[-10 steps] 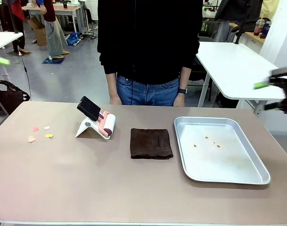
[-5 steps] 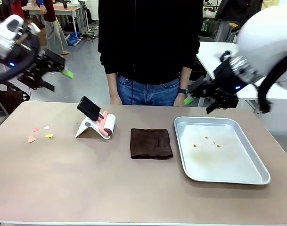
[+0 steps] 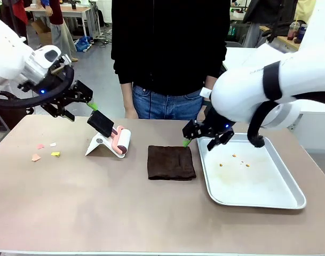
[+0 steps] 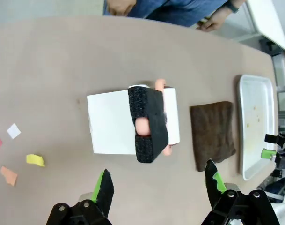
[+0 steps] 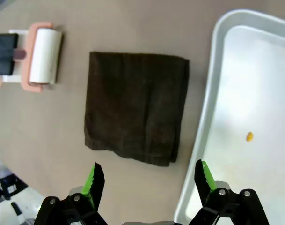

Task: Clean the surface of the table.
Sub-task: Hold the Lint Roller with your left hand and the towel with your right hand.

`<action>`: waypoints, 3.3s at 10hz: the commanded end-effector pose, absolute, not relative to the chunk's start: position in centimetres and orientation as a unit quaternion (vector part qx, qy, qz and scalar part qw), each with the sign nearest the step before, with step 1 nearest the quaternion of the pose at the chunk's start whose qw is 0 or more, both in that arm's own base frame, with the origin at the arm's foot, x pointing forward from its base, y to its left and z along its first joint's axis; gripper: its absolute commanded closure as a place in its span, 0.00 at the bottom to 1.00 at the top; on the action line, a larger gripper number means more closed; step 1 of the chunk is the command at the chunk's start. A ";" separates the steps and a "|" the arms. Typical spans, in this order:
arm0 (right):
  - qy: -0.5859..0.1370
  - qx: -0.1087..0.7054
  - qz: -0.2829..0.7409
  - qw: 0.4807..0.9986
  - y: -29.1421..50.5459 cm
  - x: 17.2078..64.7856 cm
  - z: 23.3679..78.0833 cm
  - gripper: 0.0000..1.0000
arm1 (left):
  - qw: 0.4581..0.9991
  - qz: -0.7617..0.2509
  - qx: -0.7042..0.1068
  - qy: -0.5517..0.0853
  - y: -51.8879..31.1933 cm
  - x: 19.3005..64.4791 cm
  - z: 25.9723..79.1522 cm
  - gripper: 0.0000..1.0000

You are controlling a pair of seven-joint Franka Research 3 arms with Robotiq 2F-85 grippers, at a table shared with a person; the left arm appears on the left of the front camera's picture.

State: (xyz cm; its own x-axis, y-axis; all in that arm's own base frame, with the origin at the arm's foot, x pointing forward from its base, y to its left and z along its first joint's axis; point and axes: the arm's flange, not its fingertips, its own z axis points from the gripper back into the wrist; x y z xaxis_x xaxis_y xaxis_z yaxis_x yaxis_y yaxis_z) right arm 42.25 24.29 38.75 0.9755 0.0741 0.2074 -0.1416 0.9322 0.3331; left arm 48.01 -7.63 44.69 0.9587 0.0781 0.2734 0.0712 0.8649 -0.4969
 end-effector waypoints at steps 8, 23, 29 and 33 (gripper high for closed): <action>-0.089 0.180 0.055 0.978 24.7 42.5 37.9 0.00 | 0.960 -0.005 -0.251 -0.126 -8.0 48.7 43.1 0.00; -0.044 -0.029 -0.079 0.995 34.2 48.5 30.0 0.00 | 0.944 0.004 -0.320 -0.084 -9.9 53.4 39.9 0.00; -0.037 -0.018 -0.071 0.997 34.4 48.4 29.2 0.00 | 0.947 0.014 -0.311 -0.079 -11.2 53.4 39.9 0.00; -0.034 -0.010 -0.069 0.997 34.5 48.4 29.2 0.00 | 0.947 0.033 -0.313 -0.068 -10.2 53.5 39.3 0.00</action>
